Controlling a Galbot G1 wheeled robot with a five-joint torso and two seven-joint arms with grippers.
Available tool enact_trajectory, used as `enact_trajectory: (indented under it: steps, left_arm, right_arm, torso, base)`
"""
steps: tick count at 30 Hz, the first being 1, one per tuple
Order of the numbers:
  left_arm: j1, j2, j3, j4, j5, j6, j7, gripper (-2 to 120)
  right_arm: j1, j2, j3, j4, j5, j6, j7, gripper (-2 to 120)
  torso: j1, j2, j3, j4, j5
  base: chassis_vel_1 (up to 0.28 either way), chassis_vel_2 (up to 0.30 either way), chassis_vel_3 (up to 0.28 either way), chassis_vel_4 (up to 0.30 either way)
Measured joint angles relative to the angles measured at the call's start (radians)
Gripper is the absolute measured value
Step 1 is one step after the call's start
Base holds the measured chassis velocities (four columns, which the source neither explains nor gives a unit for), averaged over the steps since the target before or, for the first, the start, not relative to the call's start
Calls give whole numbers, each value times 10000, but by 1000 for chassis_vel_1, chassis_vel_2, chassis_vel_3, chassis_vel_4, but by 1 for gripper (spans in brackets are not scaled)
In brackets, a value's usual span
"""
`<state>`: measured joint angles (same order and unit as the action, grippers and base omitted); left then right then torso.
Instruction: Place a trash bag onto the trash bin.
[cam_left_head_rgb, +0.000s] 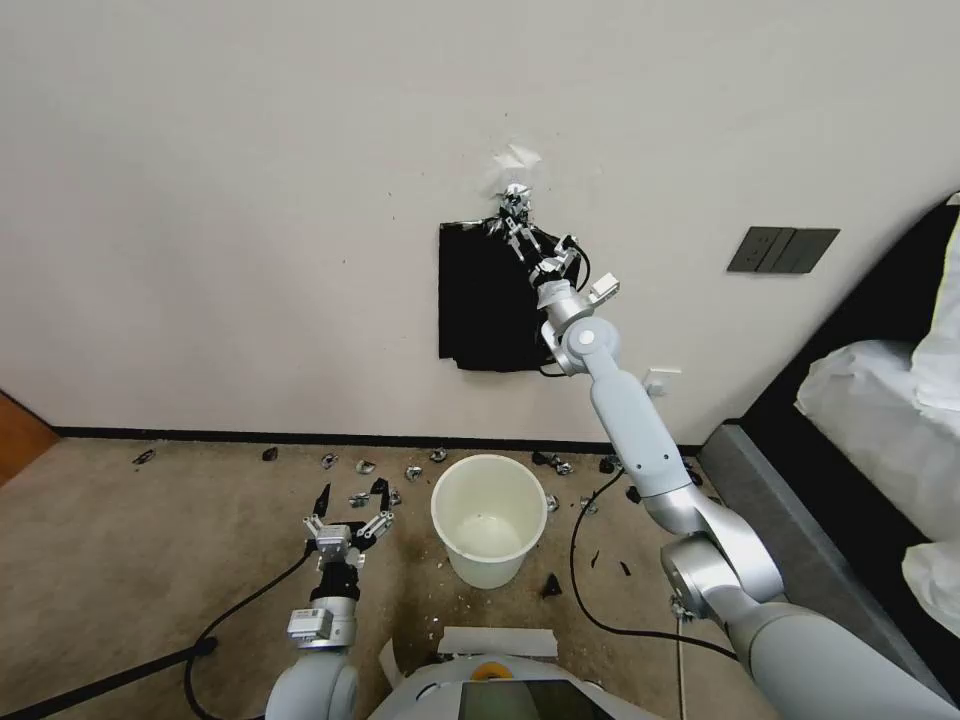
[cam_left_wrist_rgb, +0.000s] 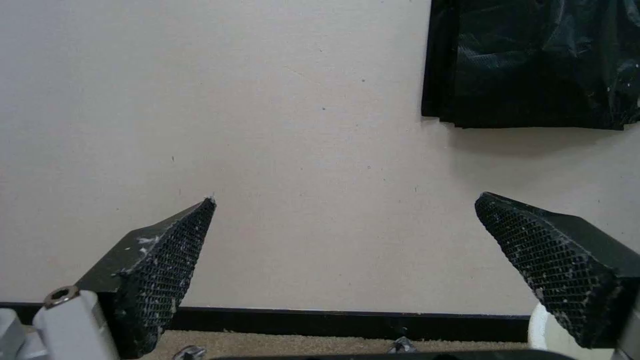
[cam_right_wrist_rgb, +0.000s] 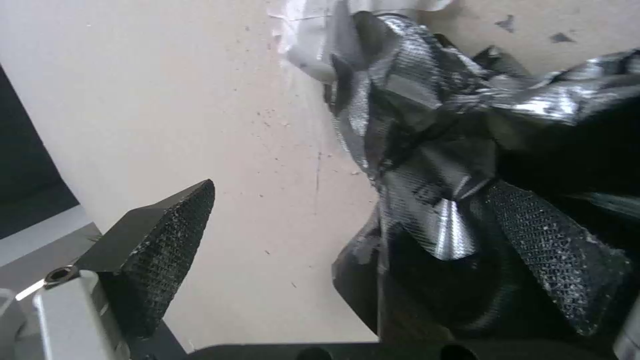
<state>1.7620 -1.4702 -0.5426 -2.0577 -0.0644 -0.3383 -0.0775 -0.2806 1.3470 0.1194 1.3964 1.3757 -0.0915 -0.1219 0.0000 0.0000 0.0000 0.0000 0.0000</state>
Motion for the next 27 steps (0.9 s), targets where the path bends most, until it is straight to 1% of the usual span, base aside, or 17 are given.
enact_trajectory:
  steps: [7,10,11,14,16,19,20,22,23,25,26,27]
  left_arm:
    - [-14,9,-10,12,-22,2,-1,100]
    - [-8,8,-13,17,-29,5,-1,100]
    - [-8,8,-13,17,-29,5,-1,100]
    - [-16,6,-12,38,-31,6,-3,100]
    - [-16,4,-10,39,-31,6,-4,100]
    - [-8,-29,8,41,-31,6,-4,100]
    - [-8,-29,8,41,-31,6,-4,100]
    - [16,-33,6,41,-32,6,-4,100]
    - [16,-33,6,41,-32,6,-4,100]
    - [20,-33,-1,41,-32,4,-5,100]
    - [20,-33,-1,41,-32,4,-5,100]
    - [17,-32,-2,41,-31,3,-5,100]
  right_arm:
    - [119,75,39,-297,119,0,19,98]
    - [116,88,88,-337,161,-1,31,84]
    - [116,88,88,-337,161,-1,31,84]
    - [58,137,146,-286,158,-1,40,70]
    - [55,141,150,-282,157,0,41,69]
    - [19,197,229,-273,142,1,41,51]
    - [19,197,229,-273,142,1,41,51]
    - [-48,227,335,-209,137,3,41,41]
    - [-48,227,335,-209,137,3,41,41]
    - [-158,213,371,-116,108,7,41,29]
    - [-158,213,371,-116,108,7,41,29]
    - [-225,200,377,-79,82,11,40,24]
  torso:
    - [0,-1,0,0,0]
    - [0,0,0,-3,0]
    - [0,0,0,-3,0]
    - [0,0,0,0,1]
    - [0,0,0,0,0]
    - [0,0,0,0,0]
    - [0,0,0,0,0]
    - [0,0,0,0,0]
    - [0,0,0,0,0]
    - [0,-1,0,0,0]
    - [0,-1,0,0,0]
    - [0,-1,0,-1,1]
  base:
    - [0,0,0,0]
    - [0,0,0,0]
    - [0,0,0,0]
    - [0,0,0,0]
    - [0,0,0,0]
    - [0,0,0,0]
    - [0,0,0,0]
    - [0,0,0,0]
    - [0,0,0,0]
    - [0,0,0,0]
    - [0,0,0,0]
    - [0,0,0,0]
